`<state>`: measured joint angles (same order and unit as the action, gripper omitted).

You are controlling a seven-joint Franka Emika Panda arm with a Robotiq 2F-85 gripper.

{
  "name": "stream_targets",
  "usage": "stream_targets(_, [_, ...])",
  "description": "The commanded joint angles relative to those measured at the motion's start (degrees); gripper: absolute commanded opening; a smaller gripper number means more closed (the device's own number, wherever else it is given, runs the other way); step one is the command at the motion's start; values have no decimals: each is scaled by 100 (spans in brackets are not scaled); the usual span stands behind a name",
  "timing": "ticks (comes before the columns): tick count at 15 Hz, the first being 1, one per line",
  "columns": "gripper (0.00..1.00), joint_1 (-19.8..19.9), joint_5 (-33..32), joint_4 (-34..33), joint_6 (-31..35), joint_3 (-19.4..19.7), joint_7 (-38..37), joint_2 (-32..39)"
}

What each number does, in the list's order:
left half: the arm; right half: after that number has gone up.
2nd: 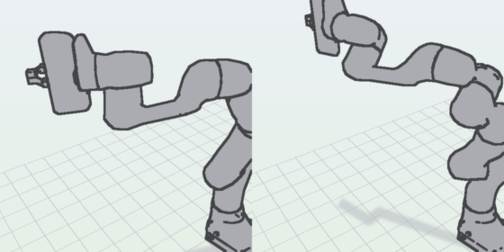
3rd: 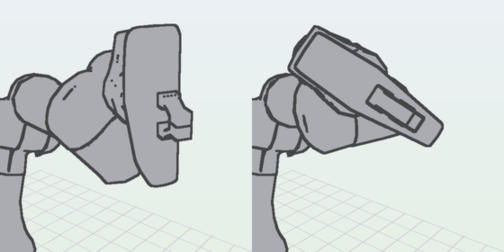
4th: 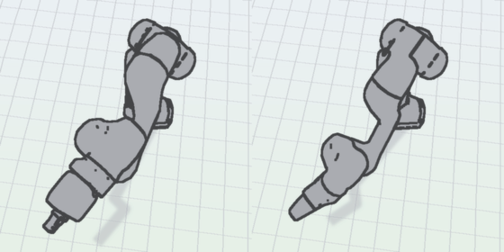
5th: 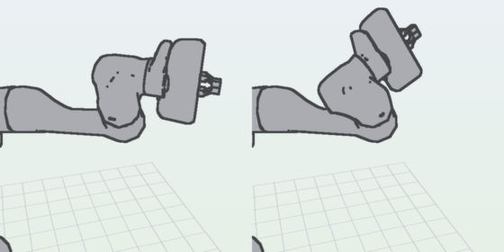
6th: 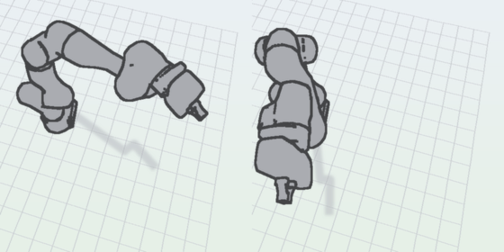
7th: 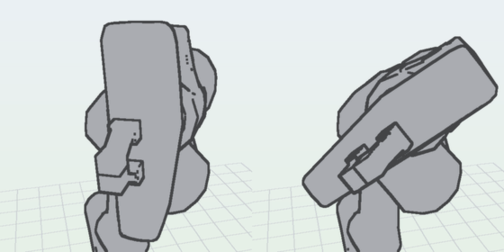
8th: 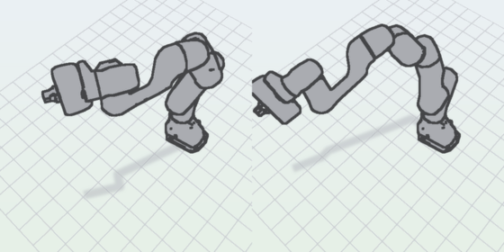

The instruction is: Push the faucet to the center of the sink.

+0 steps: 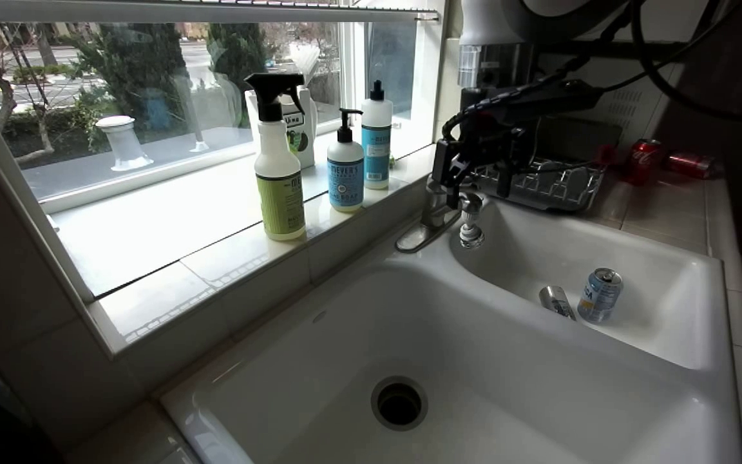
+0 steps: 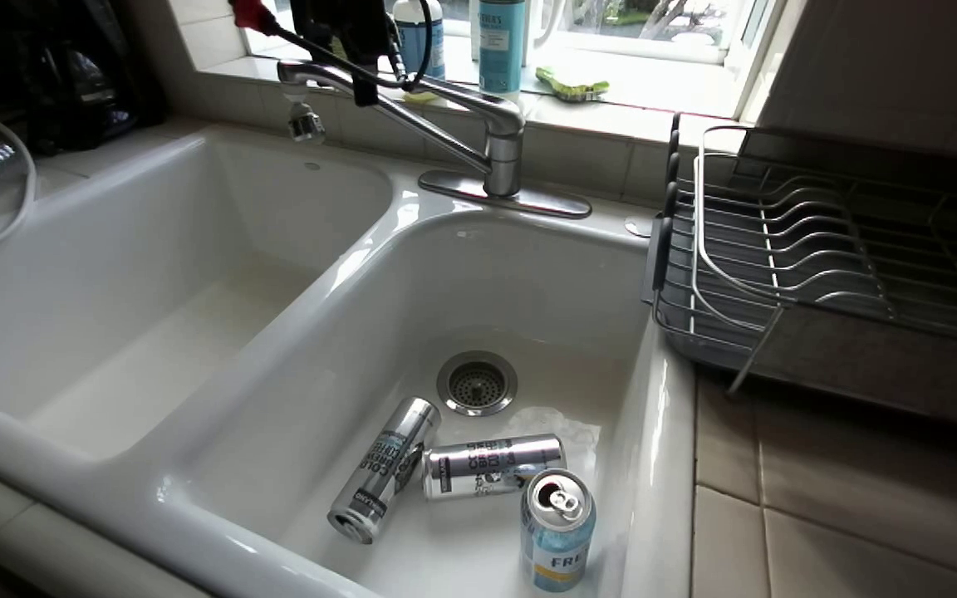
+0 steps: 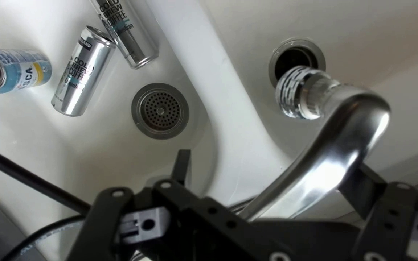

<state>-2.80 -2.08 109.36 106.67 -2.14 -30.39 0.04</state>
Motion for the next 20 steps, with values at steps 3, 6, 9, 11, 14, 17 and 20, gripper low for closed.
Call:
stream_targets(3, [100, 133, -122, 672, -328, 75, 249, -606])
stream_targets(6, [100, 209, -176, 869, -305, 105, 341, -748])
stream_targets(9, [100, 301, -194, 1086, -245, 158, 397, -925])
stream_targets(11, [100, 365, -269, 1202, -186, 176, 388, -1029])
stream_targets(14, [100, 451, -491, 1316, -145, 183, 324, -1154])
stream_targets(17, [100, 521, -643, 1401, -117, 194, 295, -1262])
stream_targets(20, [100, 590, -770, 1492, -87, 201, 278, -1379])
